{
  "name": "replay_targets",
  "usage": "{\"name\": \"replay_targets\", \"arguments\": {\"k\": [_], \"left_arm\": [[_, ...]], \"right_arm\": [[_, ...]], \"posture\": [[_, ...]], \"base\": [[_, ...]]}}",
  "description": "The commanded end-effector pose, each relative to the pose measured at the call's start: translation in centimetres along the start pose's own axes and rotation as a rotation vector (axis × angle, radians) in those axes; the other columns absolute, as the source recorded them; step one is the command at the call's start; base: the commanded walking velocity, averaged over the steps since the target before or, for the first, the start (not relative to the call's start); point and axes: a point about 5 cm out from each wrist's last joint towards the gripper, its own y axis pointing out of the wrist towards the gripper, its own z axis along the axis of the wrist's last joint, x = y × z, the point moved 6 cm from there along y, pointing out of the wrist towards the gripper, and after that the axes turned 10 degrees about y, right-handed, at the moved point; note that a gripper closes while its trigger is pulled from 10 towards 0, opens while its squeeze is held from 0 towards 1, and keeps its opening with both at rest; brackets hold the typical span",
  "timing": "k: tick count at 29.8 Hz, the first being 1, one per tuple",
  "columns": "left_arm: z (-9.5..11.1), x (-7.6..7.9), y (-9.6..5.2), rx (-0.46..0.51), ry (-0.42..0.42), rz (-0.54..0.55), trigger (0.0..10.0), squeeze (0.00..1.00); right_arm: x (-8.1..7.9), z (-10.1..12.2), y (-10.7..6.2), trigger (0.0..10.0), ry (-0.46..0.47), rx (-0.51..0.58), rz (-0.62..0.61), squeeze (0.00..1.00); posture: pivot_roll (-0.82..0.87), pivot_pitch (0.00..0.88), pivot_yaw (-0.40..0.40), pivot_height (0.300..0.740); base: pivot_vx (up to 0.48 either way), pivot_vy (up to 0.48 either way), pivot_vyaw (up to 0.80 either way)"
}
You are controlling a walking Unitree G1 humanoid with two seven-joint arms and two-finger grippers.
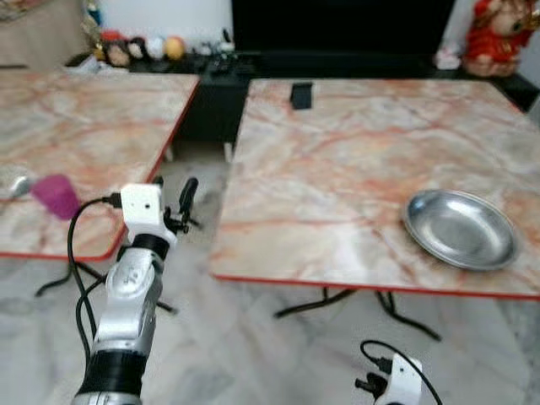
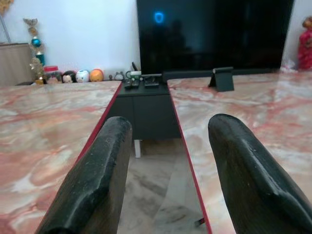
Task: Setting the table
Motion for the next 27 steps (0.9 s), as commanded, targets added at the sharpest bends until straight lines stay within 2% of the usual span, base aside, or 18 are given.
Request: {"name": "replay_targets", "arguments": {"k": [1,6,14,27], "left_arm": [[0.88,0.33,0.35,0.024,0.006,-0.015,10.0,0.0],[1.16,0.31,0.4,0.032,0.001,-0.011,10.0,0.0],[1.35,0.35,0.47,0.037,0.001,-0.009,10.0,0.0],[1.75,0.2,0.51,0.047,-0.003,-0.002,10.0,0.0]], "right_arm": [[0.29,-0.32,-0.11,10.0,0.0,-0.008,-0.008,0.0],[0.34,-0.36,-0.13,10.0,0.0,-0.012,-0.005,0.0],[0.63,-0.44,-0.18,10.0,0.025,-0.014,-0.015,0.0],[-0.03,-0.3,-0.08,10.0,0.015,-0.007,0.007,0.0]], "posture": [[0.03,0.0,0.005,0.736],[0.03,0.0,0.003,0.736],[0.04,0.0,0.003,0.736],[0.04,0.0,0.004,0.736]], "base": [[0.0,0.435,0.46],[0.0,0.437,0.71],[0.0,0.437,0.0],[0.0,0.437,0.0]]}}
